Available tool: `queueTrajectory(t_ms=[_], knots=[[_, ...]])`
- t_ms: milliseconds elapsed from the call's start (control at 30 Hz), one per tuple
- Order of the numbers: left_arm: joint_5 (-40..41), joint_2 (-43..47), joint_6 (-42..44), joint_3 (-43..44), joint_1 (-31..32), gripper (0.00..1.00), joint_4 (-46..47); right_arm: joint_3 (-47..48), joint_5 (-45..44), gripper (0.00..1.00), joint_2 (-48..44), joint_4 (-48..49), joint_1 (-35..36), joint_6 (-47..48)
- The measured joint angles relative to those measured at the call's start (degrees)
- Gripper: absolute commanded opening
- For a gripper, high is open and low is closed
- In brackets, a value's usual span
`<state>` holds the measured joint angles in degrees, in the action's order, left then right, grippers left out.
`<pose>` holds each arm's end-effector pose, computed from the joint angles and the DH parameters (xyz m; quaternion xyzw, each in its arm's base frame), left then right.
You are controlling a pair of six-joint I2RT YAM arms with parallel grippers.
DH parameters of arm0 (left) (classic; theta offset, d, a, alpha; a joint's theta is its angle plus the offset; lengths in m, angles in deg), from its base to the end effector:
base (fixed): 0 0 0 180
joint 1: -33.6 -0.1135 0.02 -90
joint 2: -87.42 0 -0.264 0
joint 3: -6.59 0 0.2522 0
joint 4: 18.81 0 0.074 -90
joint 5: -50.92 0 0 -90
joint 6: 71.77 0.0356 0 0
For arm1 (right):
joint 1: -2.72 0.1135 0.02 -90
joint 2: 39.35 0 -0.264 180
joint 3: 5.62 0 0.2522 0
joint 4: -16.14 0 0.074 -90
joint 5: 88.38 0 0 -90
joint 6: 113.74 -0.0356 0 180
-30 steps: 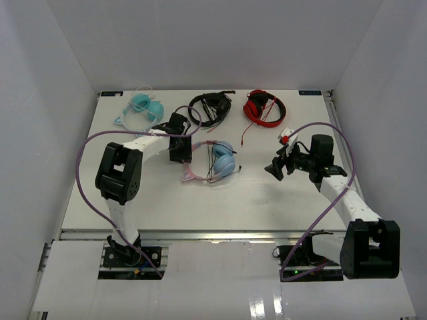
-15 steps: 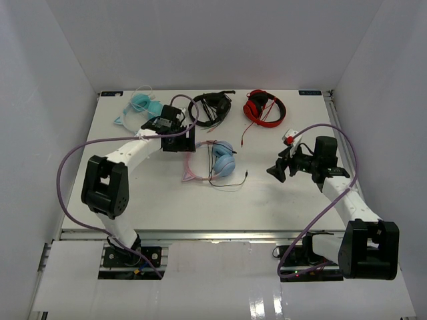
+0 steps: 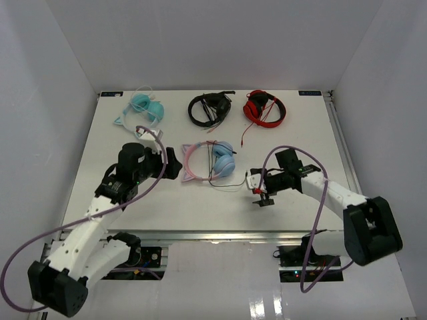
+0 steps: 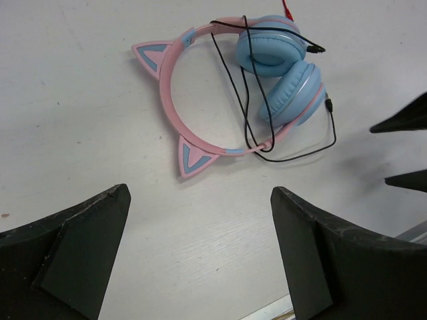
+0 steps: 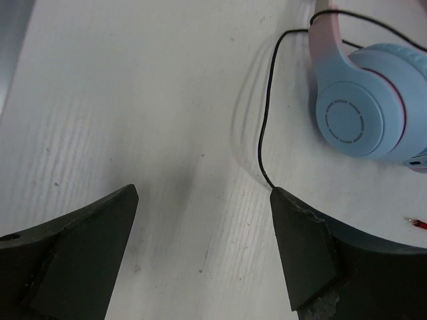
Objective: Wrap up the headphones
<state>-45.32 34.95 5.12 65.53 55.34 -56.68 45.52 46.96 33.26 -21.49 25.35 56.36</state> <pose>0.1873 -0.0788 0.2943 0.0921 0.8663 -0.1916 0.4520 0.1995 0.1106 0.1882 -0.7588 0.4751 0.2076 0.3941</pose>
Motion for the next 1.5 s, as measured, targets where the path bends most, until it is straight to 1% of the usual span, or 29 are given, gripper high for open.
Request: queueTrajectory(t_ms=[67, 167, 267, 333, 467, 533, 567, 600, 733, 867, 933, 1000, 1100, 1200, 1367, 1500], knots=[[0.02, 7.31, 0.11, -4.18, 0.02, 0.98, 0.71, 1.98, -2.67, 0.78, 4.42, 1.34, 1.16, 0.36], [0.26, 15.80, 0.32, -8.56, 0.02, 0.98, 2.33, 5.27, -5.83, 0.72, 9.81, 2.58, 2.82, 0.67], [0.69, 20.54, 0.45, -9.94, 0.02, 0.98, 2.55, 7.25, -8.51, 0.66, 13.94, 4.64, 4.82, -0.09], [1.07, 21.58, 0.45, -9.95, 0.02, 0.98, 3.17, 8.06, -9.87, 0.59, 16.09, 5.64, 6.01, -0.69], [1.56, 22.10, 0.42, -9.98, 0.02, 0.98, 3.61, 10.47, -11.74, 0.39, 20.02, 6.28, 7.56, -2.31], [1.89, 22.30, 0.41, -9.99, 0.02, 0.98, 3.61, 11.58, -12.57, 0.19, 21.16, 6.73, 7.85, -2.88], [2.00, 22.42, 0.40, -10.01, 0.02, 0.98, 3.62, 11.90, -12.95, 0.13, 21.59, 6.93, 7.87, -3.17], [2.10, 22.55, 0.40, -10.02, 0.02, 0.98, 3.62, 12.07, -13.32, 0.09, 21.90, 7.12, 7.87, -3.42], [2.36, 22.88, 0.40, -10.02, 0.02, 0.98, 3.62, 12.32, -14.97, 0.08, 22.03, 7.45, 7.89, -4.23], [2.40, 23.11, 0.40, -10.02, 0.02, 0.98, 3.62, 12.06, -18.31, 0.08, 18.26, 7.41, 8.64, -4.23], [2.40, 23.24, 0.38, -10.02, 0.02, 0.98, 3.62, 11.68, -21.68, 0.08, 14.71, 7.49, 9.80, -3.82], [2.40, 23.38, 0.36, -10.04, 0.02, 0.98, 3.64, 11.71, -26.85, 0.08, 10.53, 8.09, 12.09, -2.72], [2.38, 23.39, 0.36, -10.07, 0.02, 0.98, 3.64, 12.54, -34.22, 0.08, 8.39, 11.69, 16.37, -0.75], [2.38, 23.39, 0.36, -10.10, 0.02, 0.98, 3.64, 12.91, -42.06, 0.08, 11.11, 18.69, 20.64, 2.04], [2.36, 23.24, 0.37, -10.10, 0.02, 0.98, 3.64, 14.29, -54.33, 0.08, 21.50, 31.50, 26.06, 7.73], [2.36, 22.89, 0.37, -10.10, 0.02, 0.98, 3.64, 19.12, -58.05, 0.08, 28.51, 37.55, 28.66, 10.45]])
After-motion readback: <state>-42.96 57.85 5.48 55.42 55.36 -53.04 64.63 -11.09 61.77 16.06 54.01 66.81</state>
